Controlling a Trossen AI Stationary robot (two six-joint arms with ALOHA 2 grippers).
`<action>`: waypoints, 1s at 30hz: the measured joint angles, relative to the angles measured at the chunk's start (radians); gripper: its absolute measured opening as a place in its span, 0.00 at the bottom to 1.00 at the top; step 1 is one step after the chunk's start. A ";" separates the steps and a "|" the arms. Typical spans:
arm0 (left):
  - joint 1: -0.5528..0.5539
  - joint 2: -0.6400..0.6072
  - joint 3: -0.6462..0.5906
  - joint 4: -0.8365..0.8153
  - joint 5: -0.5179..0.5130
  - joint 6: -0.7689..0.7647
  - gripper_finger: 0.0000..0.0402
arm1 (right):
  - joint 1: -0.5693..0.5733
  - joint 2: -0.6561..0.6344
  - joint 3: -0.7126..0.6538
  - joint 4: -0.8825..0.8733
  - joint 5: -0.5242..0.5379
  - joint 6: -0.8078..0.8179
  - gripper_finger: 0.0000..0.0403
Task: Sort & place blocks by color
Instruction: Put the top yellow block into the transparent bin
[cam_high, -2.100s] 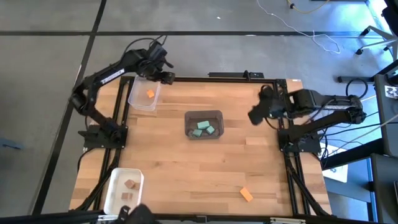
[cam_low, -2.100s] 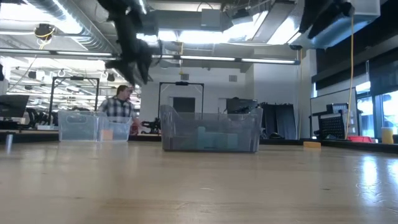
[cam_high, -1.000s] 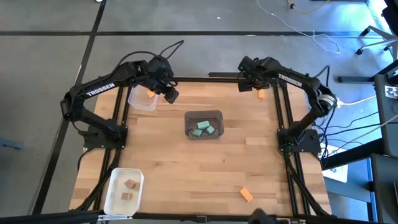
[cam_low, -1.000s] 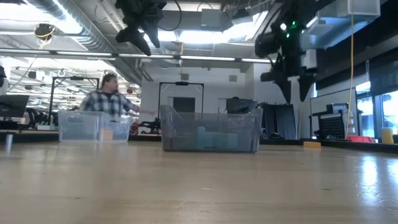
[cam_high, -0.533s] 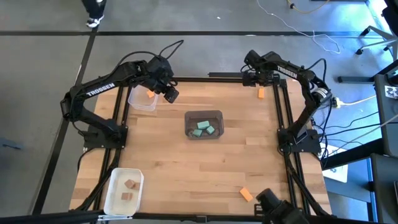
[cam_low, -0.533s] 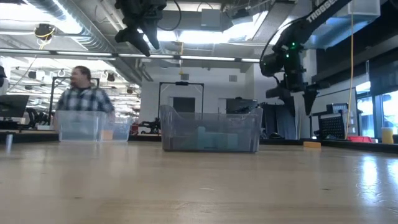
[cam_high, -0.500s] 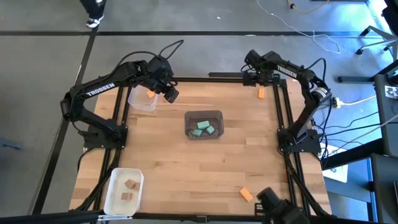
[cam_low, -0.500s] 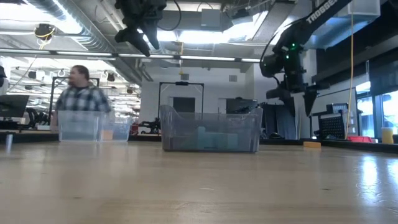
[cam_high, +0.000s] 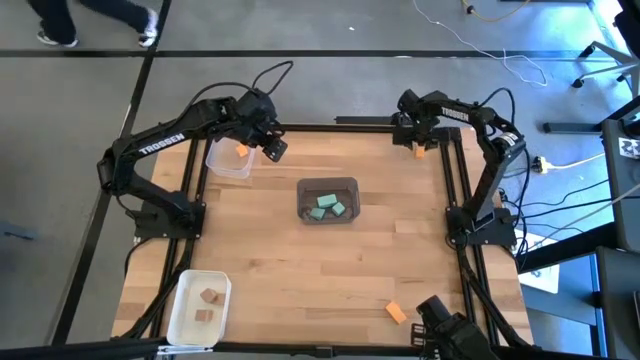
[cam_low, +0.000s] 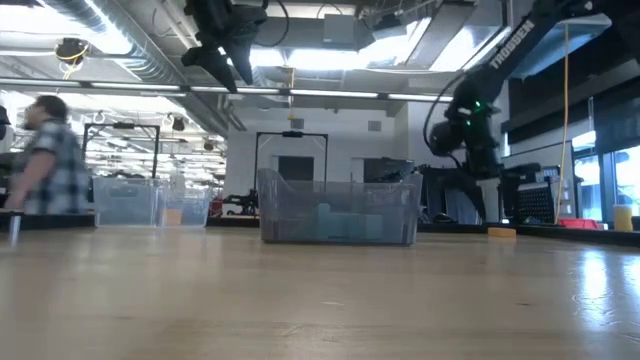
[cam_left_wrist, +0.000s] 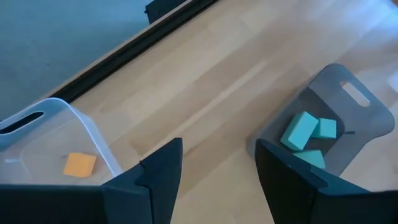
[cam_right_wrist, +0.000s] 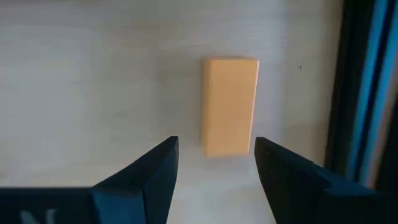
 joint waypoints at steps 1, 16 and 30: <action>0.000 0.000 0.000 0.000 0.000 0.000 0.48 | -0.008 0.004 -0.022 0.024 0.003 0.000 0.53; 0.000 0.000 0.000 0.007 0.000 -0.010 0.48 | -0.058 0.009 -0.062 0.172 -0.031 -0.032 0.53; 0.000 0.000 0.000 0.007 0.000 -0.009 0.48 | 0.002 0.013 -0.062 0.212 -0.179 -0.170 0.53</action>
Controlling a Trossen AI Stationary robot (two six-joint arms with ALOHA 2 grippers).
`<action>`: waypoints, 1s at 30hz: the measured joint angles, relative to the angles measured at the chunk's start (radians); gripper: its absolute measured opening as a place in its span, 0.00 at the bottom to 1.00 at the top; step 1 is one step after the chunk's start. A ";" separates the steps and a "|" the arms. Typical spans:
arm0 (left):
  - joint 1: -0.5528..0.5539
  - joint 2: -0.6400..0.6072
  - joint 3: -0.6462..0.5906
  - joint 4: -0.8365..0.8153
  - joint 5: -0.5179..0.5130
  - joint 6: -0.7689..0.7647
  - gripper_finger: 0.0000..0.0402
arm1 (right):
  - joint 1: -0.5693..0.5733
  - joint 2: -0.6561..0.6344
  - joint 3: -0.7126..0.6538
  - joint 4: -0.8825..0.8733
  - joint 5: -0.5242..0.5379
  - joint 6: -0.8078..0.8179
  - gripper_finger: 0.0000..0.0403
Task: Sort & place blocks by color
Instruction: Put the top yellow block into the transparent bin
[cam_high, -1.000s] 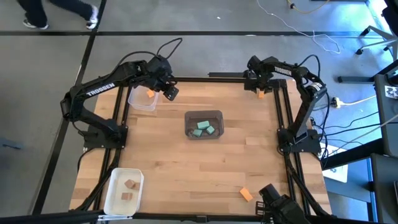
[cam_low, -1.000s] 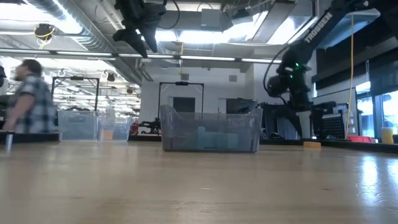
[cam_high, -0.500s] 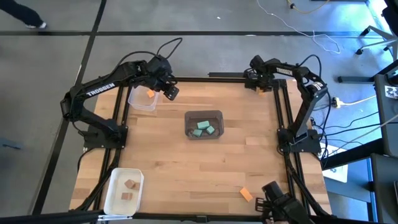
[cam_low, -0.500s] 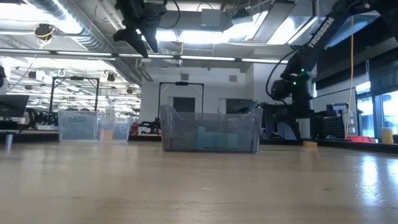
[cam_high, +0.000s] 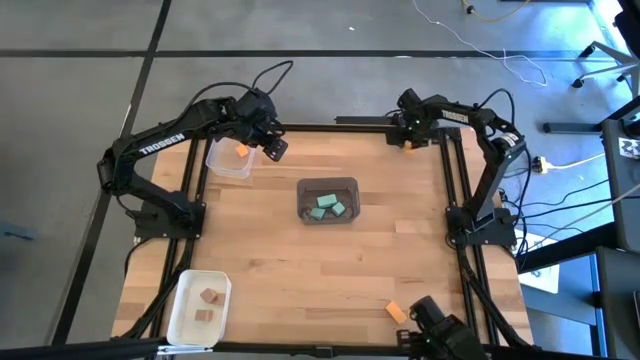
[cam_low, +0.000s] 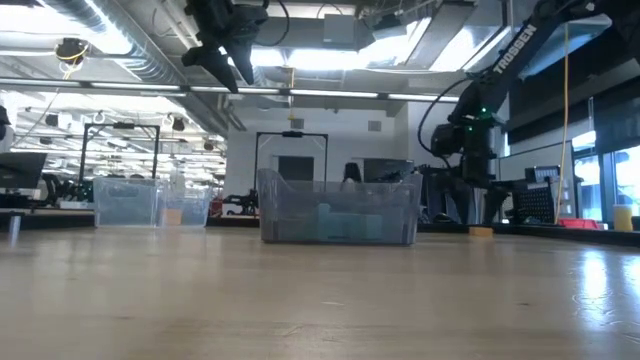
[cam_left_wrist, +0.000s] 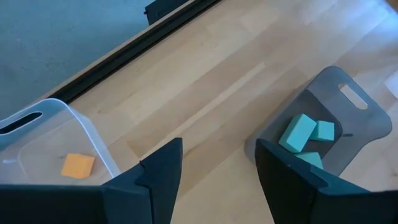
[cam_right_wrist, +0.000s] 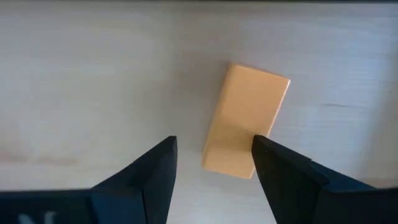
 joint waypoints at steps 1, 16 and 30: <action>0.000 0.000 0.000 0.000 0.000 0.002 0.48 | 0.013 0.000 0.000 0.006 -0.012 -0.012 0.53; 0.000 0.000 0.000 0.000 0.000 0.008 0.48 | 0.212 0.007 0.035 0.038 -0.003 -0.045 0.53; 0.000 0.000 0.000 -0.001 0.000 0.003 0.48 | 0.256 0.007 0.150 -0.083 0.177 -0.040 0.53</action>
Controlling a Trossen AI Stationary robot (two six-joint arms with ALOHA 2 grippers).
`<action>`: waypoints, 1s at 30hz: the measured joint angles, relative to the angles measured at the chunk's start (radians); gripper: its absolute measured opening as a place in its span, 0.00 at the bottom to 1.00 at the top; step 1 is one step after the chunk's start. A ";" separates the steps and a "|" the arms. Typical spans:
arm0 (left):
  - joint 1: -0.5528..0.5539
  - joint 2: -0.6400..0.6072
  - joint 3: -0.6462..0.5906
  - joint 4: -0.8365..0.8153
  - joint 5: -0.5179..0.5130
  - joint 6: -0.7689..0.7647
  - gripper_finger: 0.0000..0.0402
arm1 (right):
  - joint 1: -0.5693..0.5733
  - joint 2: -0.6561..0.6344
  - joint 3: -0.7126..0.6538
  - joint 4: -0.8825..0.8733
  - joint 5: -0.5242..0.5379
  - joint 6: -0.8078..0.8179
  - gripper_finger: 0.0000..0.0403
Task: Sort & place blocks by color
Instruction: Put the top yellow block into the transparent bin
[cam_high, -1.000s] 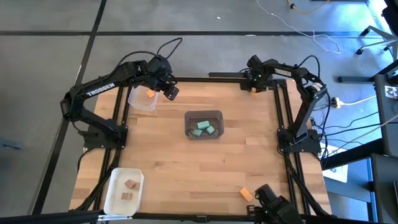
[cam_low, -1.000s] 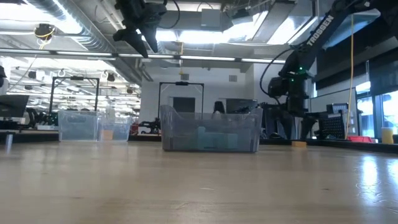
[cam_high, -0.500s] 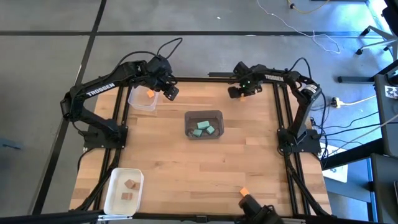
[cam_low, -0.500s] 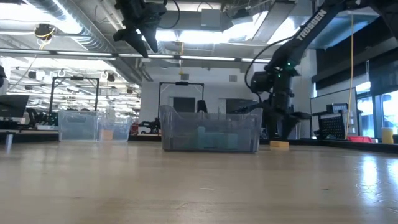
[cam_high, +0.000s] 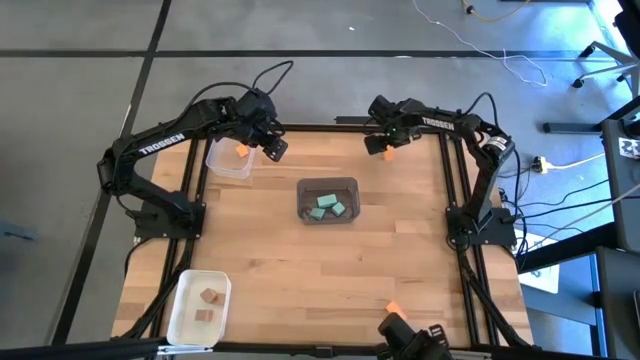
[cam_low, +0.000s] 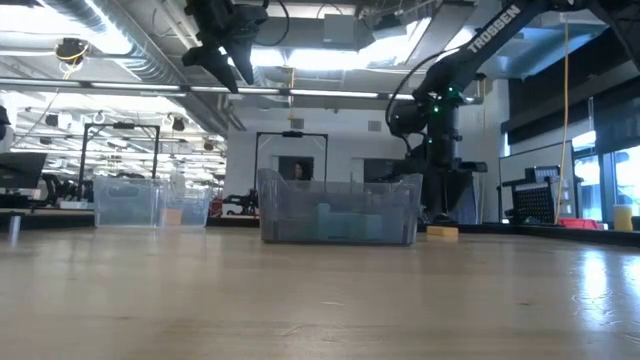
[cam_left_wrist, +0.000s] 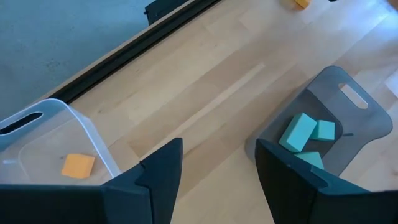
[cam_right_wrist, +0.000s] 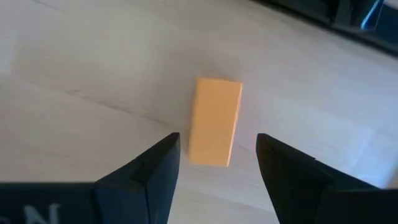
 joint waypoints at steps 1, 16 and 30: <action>0.000 0.000 0.000 0.000 0.000 0.000 0.48 | -0.004 0.000 -0.011 0.006 0.000 0.001 0.53; 0.000 0.000 0.000 0.000 0.000 -0.003 0.48 | -0.035 0.000 -0.103 0.120 -0.129 0.005 0.53; 0.000 0.000 0.000 0.000 0.000 -0.003 0.48 | -0.040 -0.011 -0.217 0.213 -0.110 0.047 0.53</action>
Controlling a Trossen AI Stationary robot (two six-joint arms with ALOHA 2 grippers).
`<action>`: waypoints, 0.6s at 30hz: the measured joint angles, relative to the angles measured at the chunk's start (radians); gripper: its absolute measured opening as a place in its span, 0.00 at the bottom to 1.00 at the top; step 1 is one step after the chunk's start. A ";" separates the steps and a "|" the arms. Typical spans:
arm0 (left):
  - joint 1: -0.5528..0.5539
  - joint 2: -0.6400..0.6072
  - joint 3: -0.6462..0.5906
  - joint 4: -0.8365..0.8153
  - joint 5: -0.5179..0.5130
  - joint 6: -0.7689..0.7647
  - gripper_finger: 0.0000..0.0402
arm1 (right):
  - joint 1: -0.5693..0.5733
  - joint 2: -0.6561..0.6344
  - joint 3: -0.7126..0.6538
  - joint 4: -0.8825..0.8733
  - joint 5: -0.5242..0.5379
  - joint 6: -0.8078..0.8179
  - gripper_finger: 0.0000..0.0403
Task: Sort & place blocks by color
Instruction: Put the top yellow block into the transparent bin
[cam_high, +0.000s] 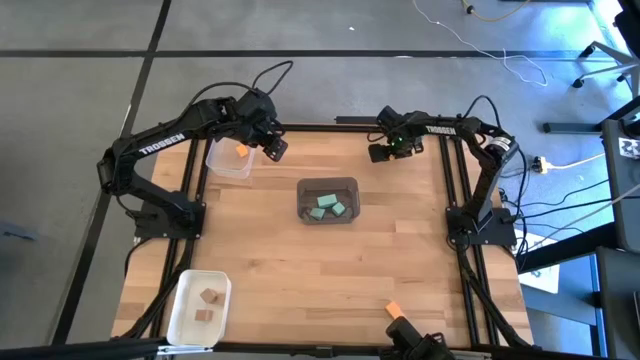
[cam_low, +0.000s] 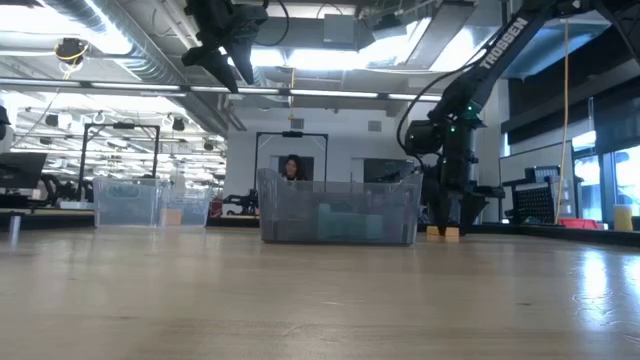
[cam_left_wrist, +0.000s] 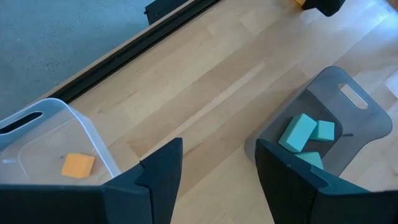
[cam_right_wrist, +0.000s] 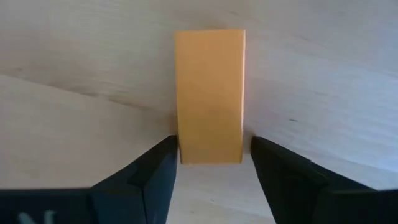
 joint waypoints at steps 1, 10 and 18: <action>0.000 0.000 0.000 0.000 0.000 0.000 0.48 | 0.001 -0.001 -0.009 0.014 0.003 0.000 0.53; 0.000 0.000 0.000 0.000 0.000 0.000 0.48 | 0.001 0.002 -0.015 0.033 0.028 -0.046 0.53; 0.000 0.000 0.000 0.000 0.001 0.000 0.48 | 0.001 0.005 -0.015 0.045 0.040 -0.076 0.39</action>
